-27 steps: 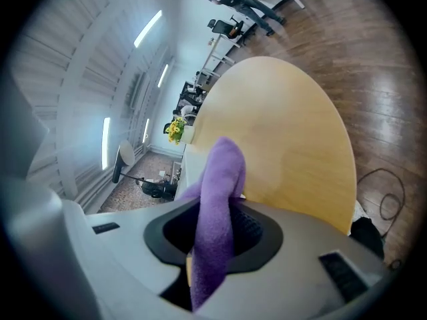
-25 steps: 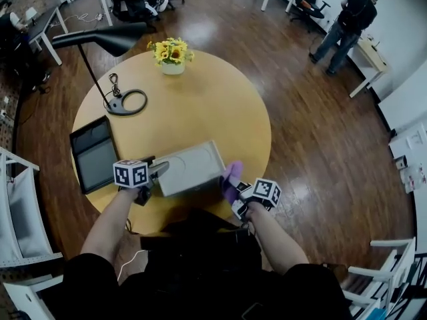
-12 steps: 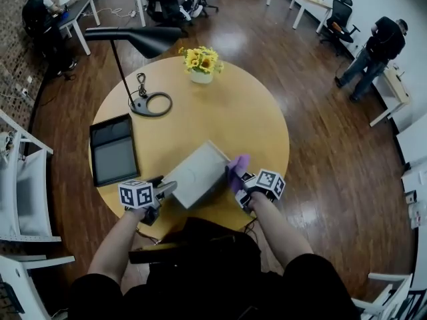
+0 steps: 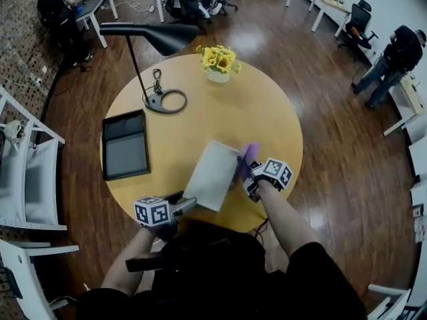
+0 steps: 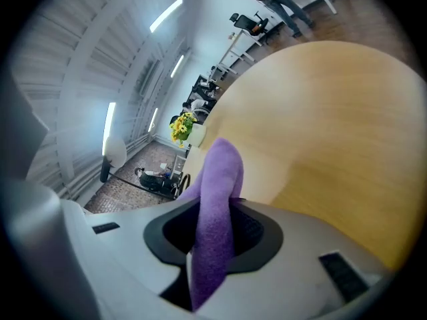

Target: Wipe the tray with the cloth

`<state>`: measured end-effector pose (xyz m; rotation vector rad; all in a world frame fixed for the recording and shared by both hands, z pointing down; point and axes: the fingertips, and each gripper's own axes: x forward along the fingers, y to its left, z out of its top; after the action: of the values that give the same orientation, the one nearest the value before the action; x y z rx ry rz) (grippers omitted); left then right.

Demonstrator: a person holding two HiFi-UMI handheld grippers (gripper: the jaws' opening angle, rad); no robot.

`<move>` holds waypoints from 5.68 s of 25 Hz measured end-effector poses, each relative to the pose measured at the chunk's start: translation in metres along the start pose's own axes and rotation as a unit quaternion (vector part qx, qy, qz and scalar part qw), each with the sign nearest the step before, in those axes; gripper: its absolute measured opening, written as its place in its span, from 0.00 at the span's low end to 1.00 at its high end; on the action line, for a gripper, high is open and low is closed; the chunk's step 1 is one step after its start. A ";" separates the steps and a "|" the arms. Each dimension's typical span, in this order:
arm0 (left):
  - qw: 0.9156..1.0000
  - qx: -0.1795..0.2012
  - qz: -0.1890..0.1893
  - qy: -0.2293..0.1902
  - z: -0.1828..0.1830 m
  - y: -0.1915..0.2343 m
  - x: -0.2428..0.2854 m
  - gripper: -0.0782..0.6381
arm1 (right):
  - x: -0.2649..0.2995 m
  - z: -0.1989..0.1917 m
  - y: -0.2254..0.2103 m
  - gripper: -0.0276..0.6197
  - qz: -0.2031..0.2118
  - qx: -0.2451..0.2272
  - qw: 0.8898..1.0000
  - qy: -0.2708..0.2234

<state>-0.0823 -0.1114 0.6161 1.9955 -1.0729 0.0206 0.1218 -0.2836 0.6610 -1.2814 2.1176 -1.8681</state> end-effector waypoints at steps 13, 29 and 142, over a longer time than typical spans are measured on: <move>0.999 -0.036 -0.007 -0.018 -0.011 -0.001 -0.001 0.48 | 0.002 -0.043 -0.029 0.18 -0.055 0.010 0.997 0.057; 1.000 -0.019 -0.016 -0.002 -0.010 0.005 0.000 0.47 | -0.025 -0.074 -0.013 0.18 0.014 0.008 0.997 0.076; 0.998 0.055 0.018 0.040 0.000 -0.003 0.017 0.37 | -0.001 -0.038 0.113 0.18 -0.078 -0.465 0.870 0.143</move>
<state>-0.0691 -0.1226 0.6202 2.0545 -1.0770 0.1815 0.0414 -0.2599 0.5761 -1.3427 3.3795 -1.0713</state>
